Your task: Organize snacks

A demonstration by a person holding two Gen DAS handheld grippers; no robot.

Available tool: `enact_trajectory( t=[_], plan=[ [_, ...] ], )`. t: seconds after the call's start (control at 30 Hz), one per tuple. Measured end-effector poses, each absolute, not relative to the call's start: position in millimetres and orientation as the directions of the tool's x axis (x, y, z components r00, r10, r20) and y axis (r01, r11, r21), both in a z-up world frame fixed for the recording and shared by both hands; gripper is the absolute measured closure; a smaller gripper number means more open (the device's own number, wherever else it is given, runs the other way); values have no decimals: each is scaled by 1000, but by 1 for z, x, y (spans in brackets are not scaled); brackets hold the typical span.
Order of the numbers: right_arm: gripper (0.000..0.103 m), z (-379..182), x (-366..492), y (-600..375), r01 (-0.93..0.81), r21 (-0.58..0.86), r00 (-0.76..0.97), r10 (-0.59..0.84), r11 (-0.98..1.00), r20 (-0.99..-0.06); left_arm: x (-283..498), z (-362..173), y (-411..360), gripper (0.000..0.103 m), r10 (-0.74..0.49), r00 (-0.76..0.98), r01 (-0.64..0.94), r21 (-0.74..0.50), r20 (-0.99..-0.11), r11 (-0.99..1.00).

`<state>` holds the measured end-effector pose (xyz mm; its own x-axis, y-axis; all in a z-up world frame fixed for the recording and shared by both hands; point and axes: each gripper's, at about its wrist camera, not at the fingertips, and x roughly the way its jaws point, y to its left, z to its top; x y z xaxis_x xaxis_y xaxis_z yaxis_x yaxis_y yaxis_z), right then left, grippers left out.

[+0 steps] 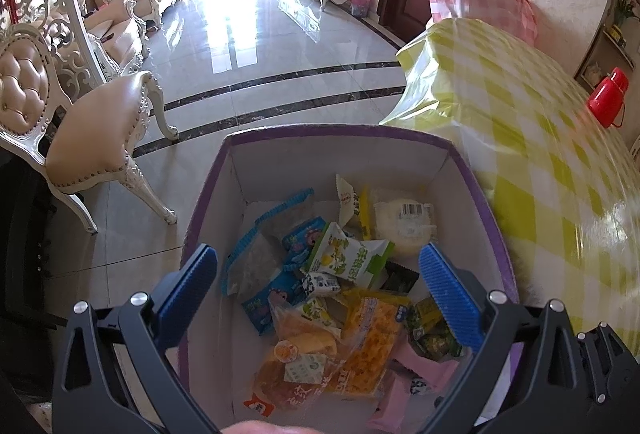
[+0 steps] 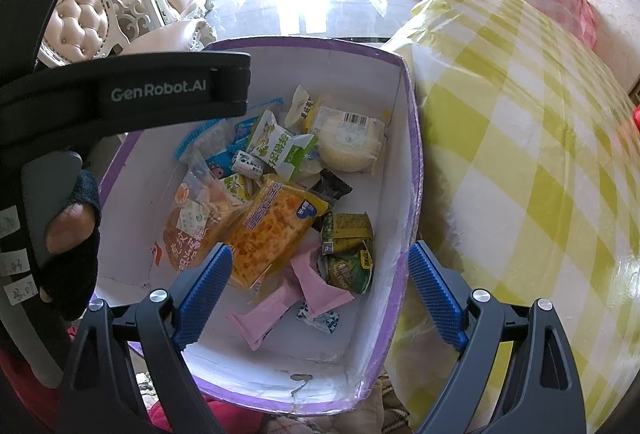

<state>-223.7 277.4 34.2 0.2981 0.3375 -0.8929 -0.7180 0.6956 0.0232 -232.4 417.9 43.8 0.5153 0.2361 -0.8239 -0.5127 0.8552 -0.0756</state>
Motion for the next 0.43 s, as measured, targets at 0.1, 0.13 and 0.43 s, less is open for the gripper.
enact_trajectory(
  t=[0.1,0.13,0.43],
  plan=[
    [16,33,-224,279,-717,24,296,336,696,-894,-232,42,417,2,232,504,-509,-70,-832,858],
    [16,33,-224,280,-717,24,296,335,697,-894,-233,42,416,1,256,492,-516,-42,-832,855],
    [16,32,-224,281,-717,25,295,335,697,-895,-234,45,417,2,250,498,-507,-45,-830,861]
  ],
)
